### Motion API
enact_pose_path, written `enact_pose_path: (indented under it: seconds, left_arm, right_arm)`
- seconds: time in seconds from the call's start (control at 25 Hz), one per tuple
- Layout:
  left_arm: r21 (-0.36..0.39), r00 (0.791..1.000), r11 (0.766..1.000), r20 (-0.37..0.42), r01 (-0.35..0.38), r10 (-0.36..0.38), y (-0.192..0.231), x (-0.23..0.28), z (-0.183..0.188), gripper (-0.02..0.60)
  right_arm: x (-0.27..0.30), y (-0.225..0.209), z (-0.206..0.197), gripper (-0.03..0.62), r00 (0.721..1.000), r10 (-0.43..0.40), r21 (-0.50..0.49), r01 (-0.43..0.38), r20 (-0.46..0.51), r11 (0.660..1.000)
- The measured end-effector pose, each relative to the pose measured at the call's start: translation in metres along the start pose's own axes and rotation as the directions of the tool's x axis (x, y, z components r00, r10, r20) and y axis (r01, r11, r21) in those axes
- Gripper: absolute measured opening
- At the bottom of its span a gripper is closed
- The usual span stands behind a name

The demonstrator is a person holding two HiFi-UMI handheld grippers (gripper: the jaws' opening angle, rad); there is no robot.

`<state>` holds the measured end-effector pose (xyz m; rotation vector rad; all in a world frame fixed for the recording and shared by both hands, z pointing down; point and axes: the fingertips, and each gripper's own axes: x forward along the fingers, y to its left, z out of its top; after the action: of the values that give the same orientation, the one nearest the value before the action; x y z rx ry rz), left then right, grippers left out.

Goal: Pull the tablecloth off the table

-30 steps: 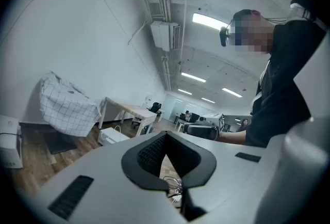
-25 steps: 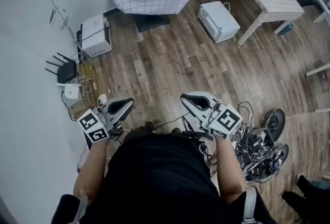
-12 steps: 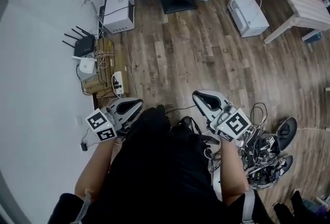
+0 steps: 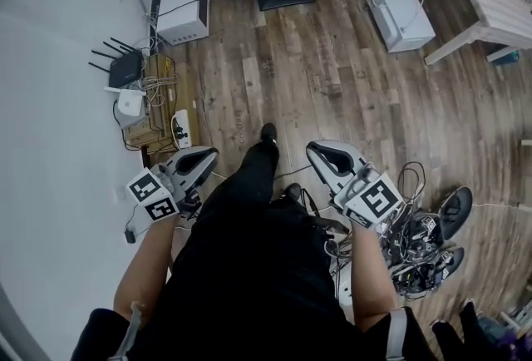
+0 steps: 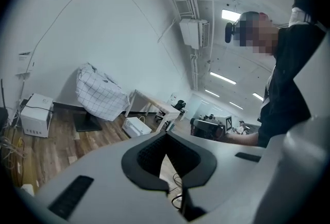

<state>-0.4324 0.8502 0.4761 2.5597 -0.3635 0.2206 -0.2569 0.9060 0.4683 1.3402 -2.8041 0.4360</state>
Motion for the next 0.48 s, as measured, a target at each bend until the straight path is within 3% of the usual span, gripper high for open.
enact_pose_path:
  seconds: [0.16,0.32,0.48]
  left_arm:
    - [0.095,0.999,0.995,-0.048,0.028,-0.024,0.025,0.058,0.013,0.008]
    - [0.126,0.998,0.991,-0.042,0.047,-0.042,0.089,0.101,0.043,0.008]
    - [0.247,0.995,0.964,-0.062,0.095,-0.082,0.136,0.136,0.089,0.008]
  right_arm:
    - [-0.003,-0.052,0.008,0.023,0.998,-0.024,-0.012,0.024,-0.056,1.0]
    - [0.038,-0.108,0.023,0.023,0.992,-0.055,0.003,0.056,-0.109,0.998]
    - [0.092,-0.161,0.062,0.023,0.988,-0.053,0.021,0.056,-0.146,0.998]
